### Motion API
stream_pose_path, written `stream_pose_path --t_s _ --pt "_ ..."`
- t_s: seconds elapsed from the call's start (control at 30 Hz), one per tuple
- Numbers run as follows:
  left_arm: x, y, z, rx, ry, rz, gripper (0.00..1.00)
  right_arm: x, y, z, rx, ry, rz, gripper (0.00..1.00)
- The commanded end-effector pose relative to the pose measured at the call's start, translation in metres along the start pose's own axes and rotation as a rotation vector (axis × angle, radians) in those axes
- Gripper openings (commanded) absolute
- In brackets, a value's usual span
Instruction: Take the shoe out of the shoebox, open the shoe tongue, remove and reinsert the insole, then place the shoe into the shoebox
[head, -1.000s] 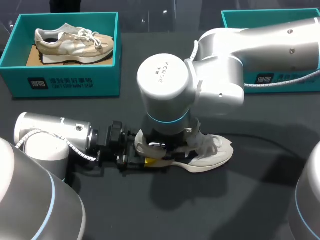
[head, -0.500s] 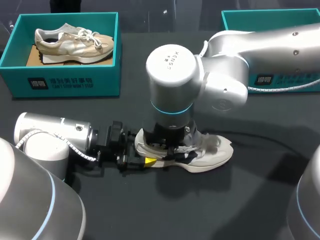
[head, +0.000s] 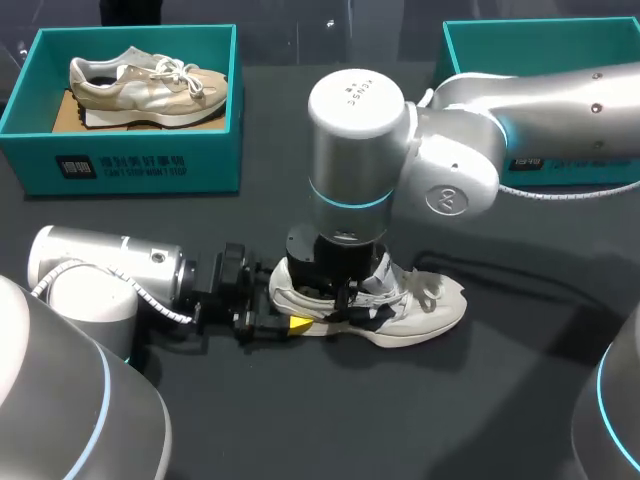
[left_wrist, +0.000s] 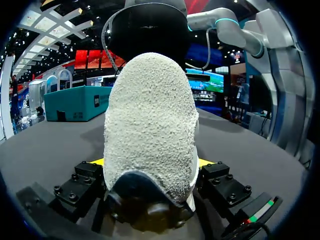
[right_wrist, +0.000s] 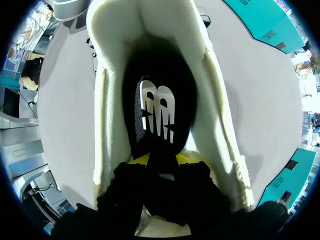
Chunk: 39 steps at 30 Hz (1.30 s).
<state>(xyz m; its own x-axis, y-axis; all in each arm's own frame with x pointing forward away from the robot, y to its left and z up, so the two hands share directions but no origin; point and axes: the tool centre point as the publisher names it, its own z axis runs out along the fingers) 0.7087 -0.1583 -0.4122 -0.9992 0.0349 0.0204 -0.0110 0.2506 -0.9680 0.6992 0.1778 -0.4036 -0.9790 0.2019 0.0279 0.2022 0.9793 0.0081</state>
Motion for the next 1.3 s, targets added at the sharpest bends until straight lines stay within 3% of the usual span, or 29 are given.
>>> stream_pose_path --t_s 0.03,0.4,0.83,0.97,1.3 --pt "-0.002 0.001 -0.001 -0.001 -0.002 -0.002 0.0 0.025 -0.008 0.018 -0.021 -0.011 0.003 0.0" --pt "-0.002 0.001 -0.001 -0.001 -0.002 -0.002 0.0 0.016 -0.026 -0.014 -0.176 -0.124 0.017 0.0" --pt "-0.002 0.001 -0.001 -0.001 -0.002 -0.002 0.0 -0.001 -0.015 -0.041 -0.304 -0.215 -0.046 0.0" --pt "-0.002 0.001 -0.001 -0.001 -0.002 -0.002 0.0 -0.004 -0.013 -0.043 -0.287 -0.209 -0.046 0.0" --pt "-0.002 0.001 -0.001 -0.001 -0.002 -0.002 0.0 -0.01 0.007 -0.039 -0.127 -0.193 -0.046 0.0"
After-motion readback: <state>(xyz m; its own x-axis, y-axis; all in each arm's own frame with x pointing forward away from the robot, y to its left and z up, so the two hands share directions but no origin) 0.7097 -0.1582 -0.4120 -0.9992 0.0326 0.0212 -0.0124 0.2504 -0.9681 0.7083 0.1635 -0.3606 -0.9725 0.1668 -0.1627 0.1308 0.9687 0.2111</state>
